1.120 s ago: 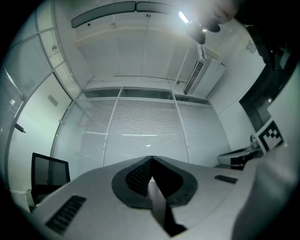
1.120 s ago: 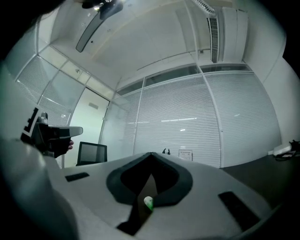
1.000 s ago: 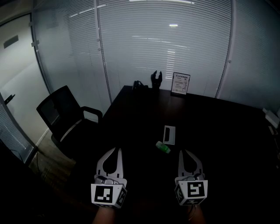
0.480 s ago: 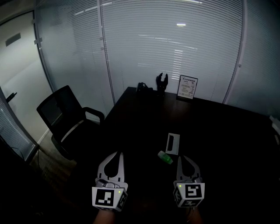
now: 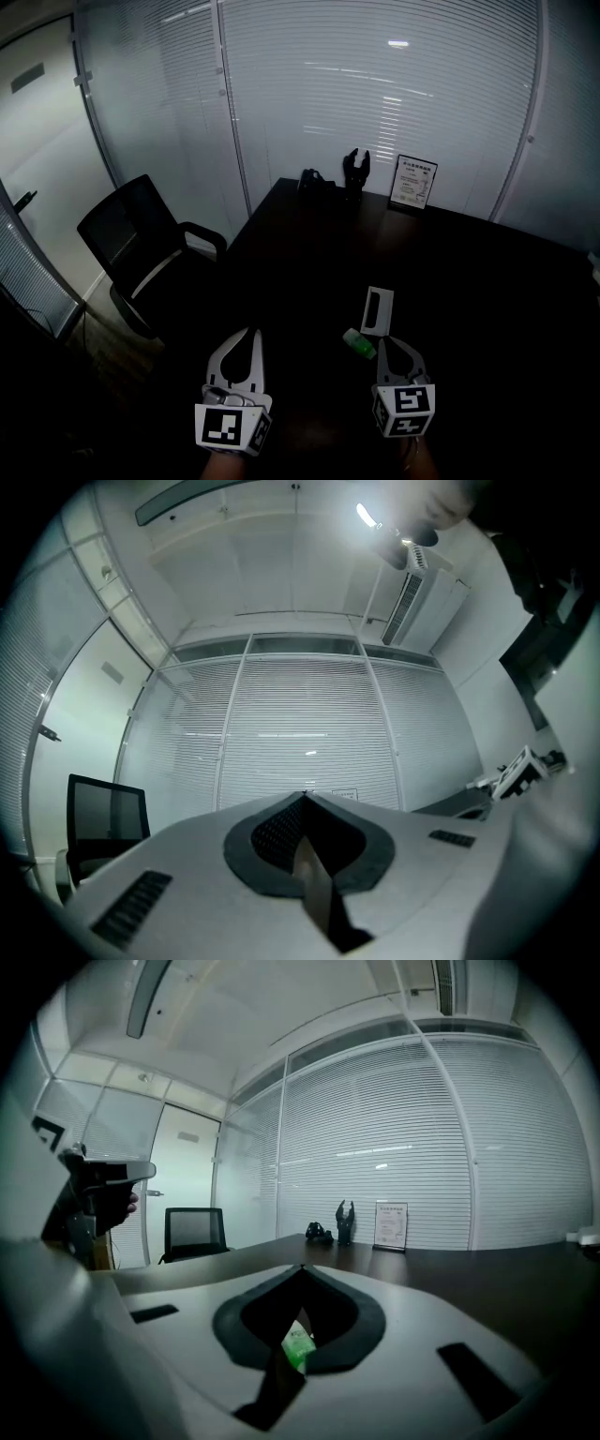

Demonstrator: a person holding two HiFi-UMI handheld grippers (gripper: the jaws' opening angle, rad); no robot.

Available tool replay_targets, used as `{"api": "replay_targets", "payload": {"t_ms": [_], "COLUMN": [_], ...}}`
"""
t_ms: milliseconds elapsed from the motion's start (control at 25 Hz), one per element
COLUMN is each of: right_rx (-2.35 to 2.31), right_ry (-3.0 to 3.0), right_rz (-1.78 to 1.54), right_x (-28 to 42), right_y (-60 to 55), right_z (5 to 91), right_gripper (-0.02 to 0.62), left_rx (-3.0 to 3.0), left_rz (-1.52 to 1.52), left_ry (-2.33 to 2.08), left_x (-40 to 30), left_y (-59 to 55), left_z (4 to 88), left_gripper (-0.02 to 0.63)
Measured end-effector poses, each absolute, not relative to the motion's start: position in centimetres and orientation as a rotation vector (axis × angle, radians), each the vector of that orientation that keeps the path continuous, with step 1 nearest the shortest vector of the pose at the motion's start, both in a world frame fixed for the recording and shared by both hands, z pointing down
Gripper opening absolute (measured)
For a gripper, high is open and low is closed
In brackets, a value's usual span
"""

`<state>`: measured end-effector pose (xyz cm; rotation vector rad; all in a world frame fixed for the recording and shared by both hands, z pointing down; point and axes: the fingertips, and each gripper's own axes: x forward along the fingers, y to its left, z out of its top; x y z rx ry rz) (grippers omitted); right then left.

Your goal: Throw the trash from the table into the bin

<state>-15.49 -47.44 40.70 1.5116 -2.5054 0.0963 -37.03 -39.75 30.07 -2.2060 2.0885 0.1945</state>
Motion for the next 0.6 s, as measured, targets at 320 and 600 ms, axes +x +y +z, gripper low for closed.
{"api": "replay_targets", "payload": {"t_ms": [320,600], "right_rx": [1.343,1.21], "right_ry": [-2.432,-2.379], "right_rz": [0.201,0.237], "right_x": [-16.9,-17.8], "right_y": [-48.7,-50.1], "right_z": [45.1,48.1], "right_gripper": [0.013,0.1], "left_rx": [-2.194,-2.192], "left_rz": [0.166,0.171], "left_ry": [2.118,2.137], "left_x": [-37.9,-38.6], "left_y": [-40.5,-41.0], "left_z": [31.4,31.7], "left_gripper": [-0.003,-0.003]}}
